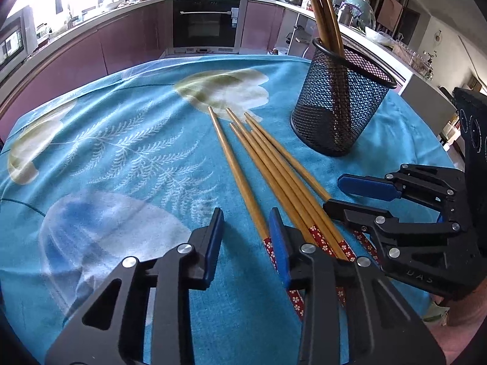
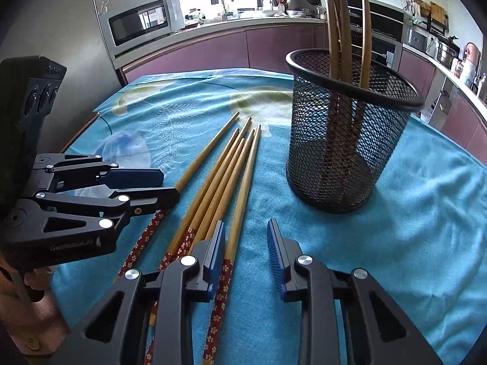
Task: Organize utensils
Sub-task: 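Grasp a chopstick with the right tool while the left tool grasps another chopstick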
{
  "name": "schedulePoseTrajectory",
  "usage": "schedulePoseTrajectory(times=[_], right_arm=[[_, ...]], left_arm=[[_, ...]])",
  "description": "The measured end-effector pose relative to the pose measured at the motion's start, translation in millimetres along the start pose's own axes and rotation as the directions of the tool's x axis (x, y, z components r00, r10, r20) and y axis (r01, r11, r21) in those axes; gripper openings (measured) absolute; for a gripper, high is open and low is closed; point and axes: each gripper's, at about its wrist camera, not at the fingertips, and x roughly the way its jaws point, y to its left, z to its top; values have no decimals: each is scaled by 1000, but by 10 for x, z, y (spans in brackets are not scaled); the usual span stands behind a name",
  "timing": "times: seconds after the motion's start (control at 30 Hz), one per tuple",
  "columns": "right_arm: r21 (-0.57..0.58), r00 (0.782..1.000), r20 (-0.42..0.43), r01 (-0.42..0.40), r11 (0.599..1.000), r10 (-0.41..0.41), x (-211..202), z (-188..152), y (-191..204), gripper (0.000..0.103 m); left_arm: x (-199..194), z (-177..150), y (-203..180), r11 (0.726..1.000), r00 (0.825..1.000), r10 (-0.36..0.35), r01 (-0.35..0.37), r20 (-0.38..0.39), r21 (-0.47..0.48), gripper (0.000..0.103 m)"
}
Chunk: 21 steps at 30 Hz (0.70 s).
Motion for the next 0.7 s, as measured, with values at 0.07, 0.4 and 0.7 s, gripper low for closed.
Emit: schedulePoseTrajectory(times=[0.07,0.4,0.7], right_arm=[[-5,1000,1,9,1000,-9,30,26,9,26],[-3,1000,3,20,1000,-20,161,184,16,13],[46,1000,8,-15,999,15,162,181,-21,6]], left_arm=[[28,39,1,1000,1000,4,-4,-2,1,31],[158,212,4,1000,1000,28,-28,-10,1,23],[189,221,9,999,1000,21,-22,-7,-40,11]])
